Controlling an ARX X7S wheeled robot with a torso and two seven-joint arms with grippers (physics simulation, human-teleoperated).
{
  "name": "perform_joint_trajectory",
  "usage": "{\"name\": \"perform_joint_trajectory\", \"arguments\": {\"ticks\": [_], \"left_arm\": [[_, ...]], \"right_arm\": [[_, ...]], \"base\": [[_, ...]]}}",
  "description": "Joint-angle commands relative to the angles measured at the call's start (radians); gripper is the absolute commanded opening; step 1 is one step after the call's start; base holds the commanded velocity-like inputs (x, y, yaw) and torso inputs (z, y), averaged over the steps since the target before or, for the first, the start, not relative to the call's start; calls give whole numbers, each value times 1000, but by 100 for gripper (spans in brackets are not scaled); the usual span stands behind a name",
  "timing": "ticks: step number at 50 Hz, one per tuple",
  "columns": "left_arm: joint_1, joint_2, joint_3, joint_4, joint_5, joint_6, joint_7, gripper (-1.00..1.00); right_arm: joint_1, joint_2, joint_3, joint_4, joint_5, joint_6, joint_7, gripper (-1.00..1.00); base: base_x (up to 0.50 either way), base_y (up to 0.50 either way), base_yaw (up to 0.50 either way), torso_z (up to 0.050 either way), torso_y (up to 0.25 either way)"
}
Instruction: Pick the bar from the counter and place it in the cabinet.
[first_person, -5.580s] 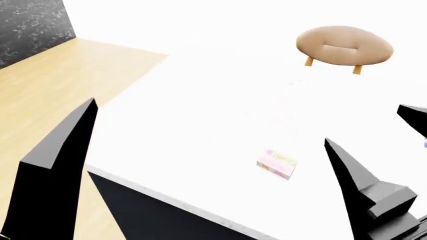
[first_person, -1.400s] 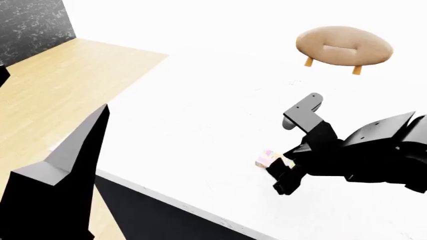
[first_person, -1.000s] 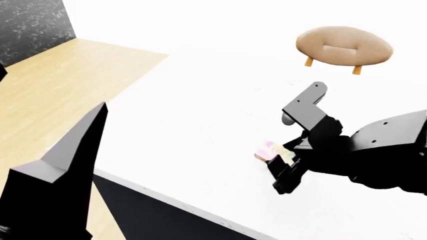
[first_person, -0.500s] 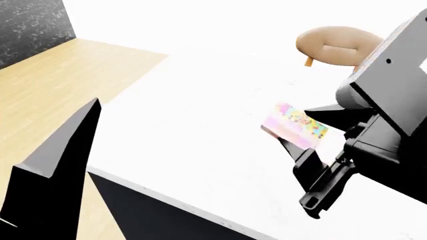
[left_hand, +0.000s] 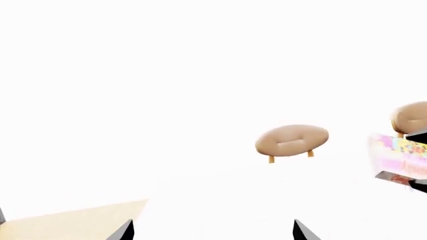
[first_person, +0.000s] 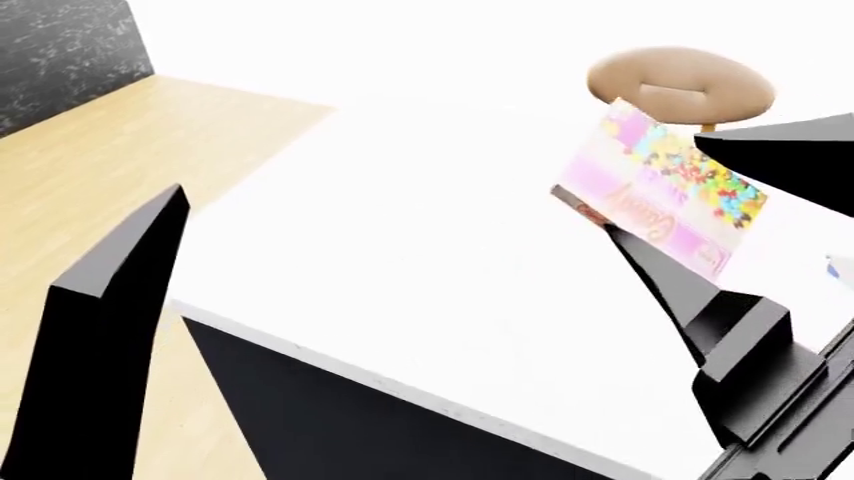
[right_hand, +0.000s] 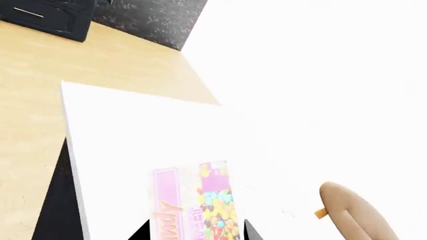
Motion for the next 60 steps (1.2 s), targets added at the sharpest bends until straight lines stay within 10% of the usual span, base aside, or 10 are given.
{"name": "perform_joint_trajectory", "arguments": {"ticks": [1, 28, 60], "left_arm": [[-47, 7, 20, -5, -23, 7, -13, 100], [-91, -32, 33, -20, -37, -2, 11, 100], [-144, -51, 50, -35, -63, -6, 16, 100]], "right_arm": [[131, -23, -21, 20, 97, -2, 67, -100], [142, -108, 43, 110, 25, 24, 87, -100], [122, -172, 70, 118, -28, 92, 87, -100]], "base": [[-190, 463, 0, 0, 0], [-40, 97, 10, 0, 0], [0, 0, 500, 0, 0]]}}
